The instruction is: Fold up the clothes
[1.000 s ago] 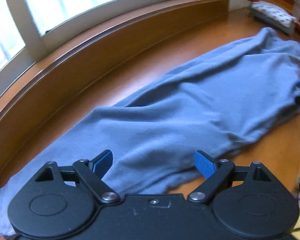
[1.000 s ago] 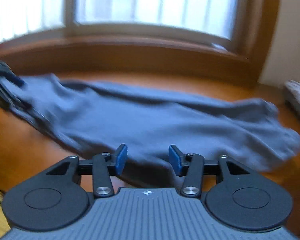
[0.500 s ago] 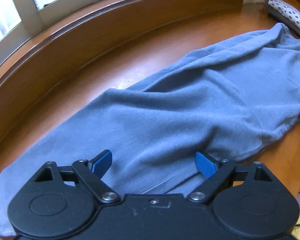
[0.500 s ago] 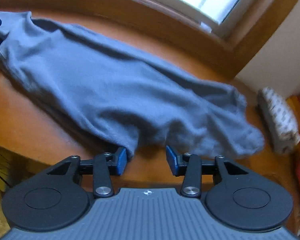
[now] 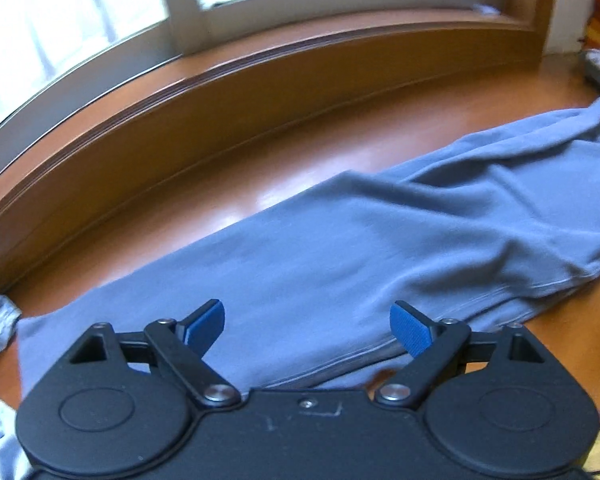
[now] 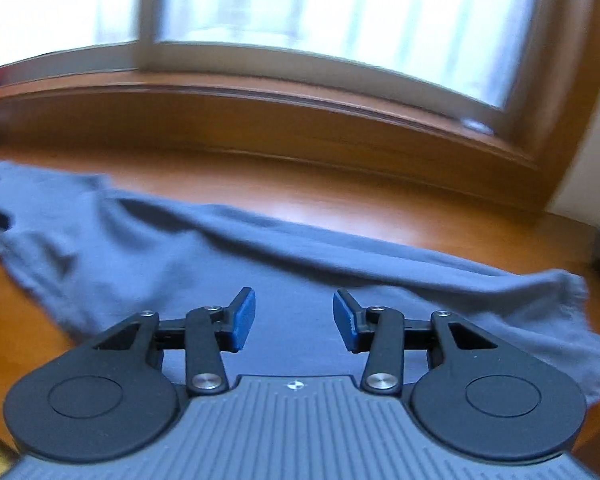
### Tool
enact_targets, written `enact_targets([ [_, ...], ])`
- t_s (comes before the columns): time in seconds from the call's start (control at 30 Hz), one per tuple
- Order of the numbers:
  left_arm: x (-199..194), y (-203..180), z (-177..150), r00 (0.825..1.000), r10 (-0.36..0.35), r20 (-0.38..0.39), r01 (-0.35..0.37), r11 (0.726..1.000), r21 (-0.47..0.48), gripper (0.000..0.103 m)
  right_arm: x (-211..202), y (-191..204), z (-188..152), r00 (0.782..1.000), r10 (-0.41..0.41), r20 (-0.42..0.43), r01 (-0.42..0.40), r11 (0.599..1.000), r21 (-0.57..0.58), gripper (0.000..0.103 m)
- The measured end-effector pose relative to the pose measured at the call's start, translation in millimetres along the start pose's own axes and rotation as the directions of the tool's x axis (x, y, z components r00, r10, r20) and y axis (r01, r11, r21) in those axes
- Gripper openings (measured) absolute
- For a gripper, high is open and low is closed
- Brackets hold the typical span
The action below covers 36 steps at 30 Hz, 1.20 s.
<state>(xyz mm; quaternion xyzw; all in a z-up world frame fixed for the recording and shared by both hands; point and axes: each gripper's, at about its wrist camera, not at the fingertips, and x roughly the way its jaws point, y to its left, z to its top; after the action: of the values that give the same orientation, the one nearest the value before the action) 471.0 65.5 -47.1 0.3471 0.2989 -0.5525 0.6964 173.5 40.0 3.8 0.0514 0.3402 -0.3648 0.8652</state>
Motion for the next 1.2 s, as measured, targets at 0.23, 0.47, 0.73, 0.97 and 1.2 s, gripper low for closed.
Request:
enact_targets([
  [0.23, -6, -63, 36, 0.997, -0.021, 0.069, 0.018, 0.999, 0.047, 0.089, -5, -150, -20, 0.972, -0.227, 0.055, 0.223, 0.972, 0.071, 0.049],
  [0.47, 51, -194, 123, 0.997, 0.012, 0.076, -0.014, 0.999, 0.032, 0.089, 30, -332, -53, 0.985, 0.001, 0.17, -0.038, 0.976, 0.212, 0.057],
  [0.73, 84, -300, 188, 0.999, -0.045, -0.009, 0.046, 0.991, 0.124, 0.088, 100, -417, -48, 0.909, 0.41, 0.074, -0.415, 0.873, 0.255, 0.055],
  [0.97, 114, -312, 209, 0.998, -0.033, -0.061, 0.04, 0.993, 0.109, 0.088, 128, -449, -51, 0.801, 0.588, 0.111, -0.586, 0.731, 0.351, 0.056],
  [1.2, 127, -311, 217, 0.995, 0.003, -0.095, 0.008, 0.994, 0.111, 0.088, 111, -468, -50, 0.788, 0.615, 0.034, -0.589, 0.736, 0.333, 0.054],
])
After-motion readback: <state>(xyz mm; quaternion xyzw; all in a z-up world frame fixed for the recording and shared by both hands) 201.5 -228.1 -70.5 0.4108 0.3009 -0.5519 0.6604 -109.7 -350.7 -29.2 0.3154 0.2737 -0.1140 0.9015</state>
